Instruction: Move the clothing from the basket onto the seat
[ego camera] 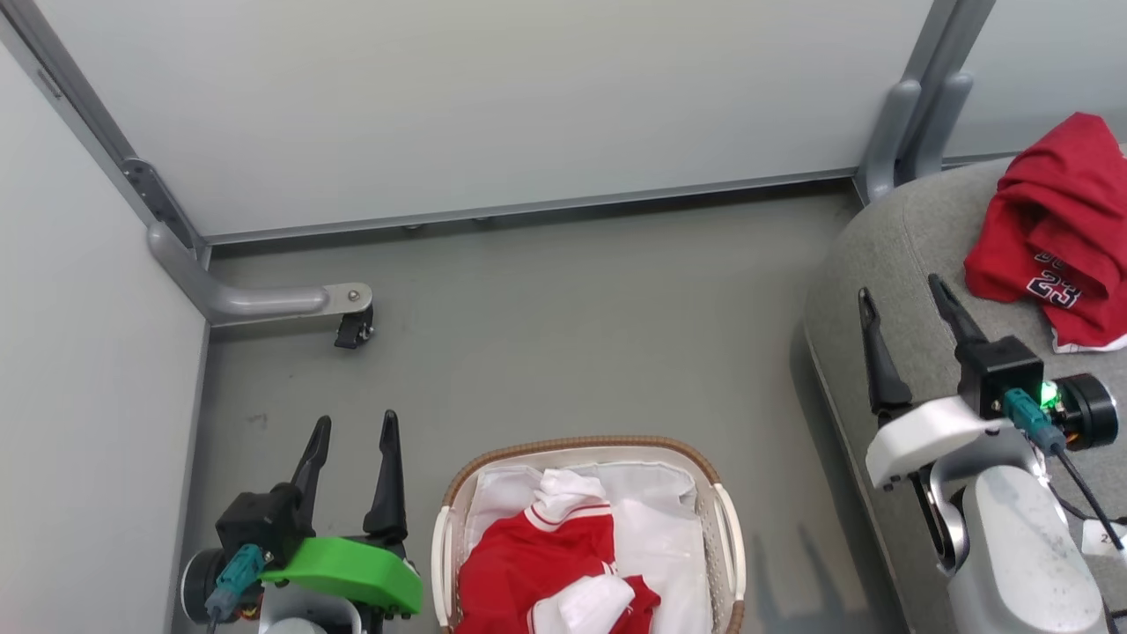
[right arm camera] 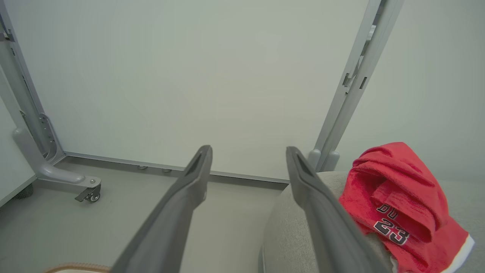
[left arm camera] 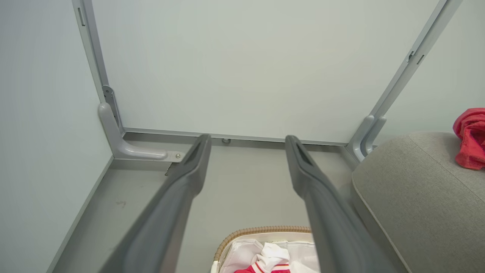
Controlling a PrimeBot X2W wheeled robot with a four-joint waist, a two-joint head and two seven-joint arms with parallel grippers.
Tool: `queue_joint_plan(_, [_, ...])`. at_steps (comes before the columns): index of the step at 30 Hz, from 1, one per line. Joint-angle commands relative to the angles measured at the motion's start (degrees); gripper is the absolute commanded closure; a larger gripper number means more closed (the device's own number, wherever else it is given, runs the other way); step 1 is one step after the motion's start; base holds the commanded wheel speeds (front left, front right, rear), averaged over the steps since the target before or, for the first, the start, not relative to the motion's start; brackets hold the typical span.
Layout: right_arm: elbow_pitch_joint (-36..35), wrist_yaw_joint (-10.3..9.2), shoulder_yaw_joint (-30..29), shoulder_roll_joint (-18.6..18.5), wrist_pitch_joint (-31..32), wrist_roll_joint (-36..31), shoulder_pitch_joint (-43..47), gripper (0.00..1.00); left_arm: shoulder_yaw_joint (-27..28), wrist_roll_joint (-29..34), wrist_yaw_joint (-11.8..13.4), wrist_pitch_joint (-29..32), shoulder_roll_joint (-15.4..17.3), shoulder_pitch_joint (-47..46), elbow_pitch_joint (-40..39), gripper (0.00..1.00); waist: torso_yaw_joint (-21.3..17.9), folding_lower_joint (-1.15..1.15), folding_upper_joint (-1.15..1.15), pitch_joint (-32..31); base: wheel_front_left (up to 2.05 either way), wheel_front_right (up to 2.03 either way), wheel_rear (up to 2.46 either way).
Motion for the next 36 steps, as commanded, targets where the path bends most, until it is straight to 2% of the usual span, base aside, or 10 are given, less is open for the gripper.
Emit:
queue_joint_plan(1, [-0.8, -0.08, 0.2, -0.2, -0.1, 0.8, 2.2, 0.00, -0.1, -0.4, 0.4, 0.0, 0.1, 1.5, -0.3, 0.00, 2.2, 0.01, 0.00, -2.8, 0.00, 0.00, 0.00])
queue_joint_plan(6, [-3.7, -0.08, 2.1, 0.0, -0.1, 6.0, 7.2, 0.00, -0.2, -1.1, 1.1, 0.0, 0.1, 4.0, -1.1, 0.00, 2.6, 0.01, 0.00, -3.5, 0.00, 0.00, 0.00])
queue_joint_plan(17, [-7.9, -0.08, 3.1, 0.1, -0.1, 10.8, 15.4, 0.00, -0.6, -1.8, 1.4, 0.0, 0.1, 5.7, -1.4, 0.00, 2.0, 0.01, 0.00, -4.7, 0.00, 0.00, 0.00])
queue_joint_plan(36, [-6.3, -0.08, 4.1, 0.1, -0.1, 11.5, 15.7, 0.00, -1.0, -1.7, 0.7, 0.0, 0.1, 4.7, -0.6, 0.00, 1.2, 0.01, 0.00, -4.8, 0.00, 0.00, 0.00])
